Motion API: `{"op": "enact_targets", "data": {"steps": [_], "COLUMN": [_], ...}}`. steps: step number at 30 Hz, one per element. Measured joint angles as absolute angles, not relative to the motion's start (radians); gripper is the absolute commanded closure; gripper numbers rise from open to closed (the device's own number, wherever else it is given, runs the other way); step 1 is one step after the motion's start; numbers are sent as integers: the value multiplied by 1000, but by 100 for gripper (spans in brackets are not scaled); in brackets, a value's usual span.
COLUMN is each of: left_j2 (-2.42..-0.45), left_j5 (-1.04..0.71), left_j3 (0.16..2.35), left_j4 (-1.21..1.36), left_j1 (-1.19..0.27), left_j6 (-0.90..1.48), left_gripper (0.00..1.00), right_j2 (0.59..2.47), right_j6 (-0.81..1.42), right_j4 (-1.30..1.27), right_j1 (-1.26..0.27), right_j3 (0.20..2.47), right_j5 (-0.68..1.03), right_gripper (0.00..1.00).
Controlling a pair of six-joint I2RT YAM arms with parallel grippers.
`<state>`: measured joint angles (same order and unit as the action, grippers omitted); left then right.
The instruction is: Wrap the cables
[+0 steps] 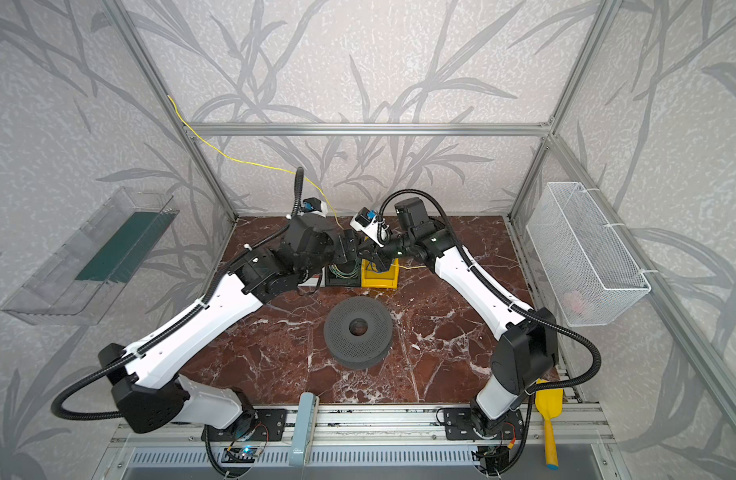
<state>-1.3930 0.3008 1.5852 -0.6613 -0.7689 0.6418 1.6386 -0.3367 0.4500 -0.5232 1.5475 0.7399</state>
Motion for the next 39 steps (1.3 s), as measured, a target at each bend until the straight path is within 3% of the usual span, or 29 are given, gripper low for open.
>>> {"op": "enact_targets", "data": {"steps": [5, 9, 12, 20, 30, 39], "left_j2": [-1245, -1119, -1037, -1031, -1036, -1073], "left_j5": [220, 204, 215, 211, 165, -102], "left_j3": [1610, 1598, 1594, 1774, 1790, 1740], "left_j4": [-766, -817, -857, -940, -894, -721], "left_j1": [-722, -658, -599, -504, -443, -255], "left_j6": [576, 578, 577, 464, 335, 381], "left_gripper": [6, 20, 26, 1, 0, 2], "right_j2": [1637, 1620, 1561, 1457, 1386, 1336], "right_j6": [-304, -273, -245, -189, -123, -88], "right_j4": [449, 447, 446, 447, 456, 447], "right_j1": [-525, -525, -524, -524, -524, -524], "right_j3": [1526, 1496, 1416, 1326, 1221, 1135], "right_j5": [737, 739, 743, 798, 847, 874], "right_gripper": [100, 100, 100, 100, 100, 100]}}
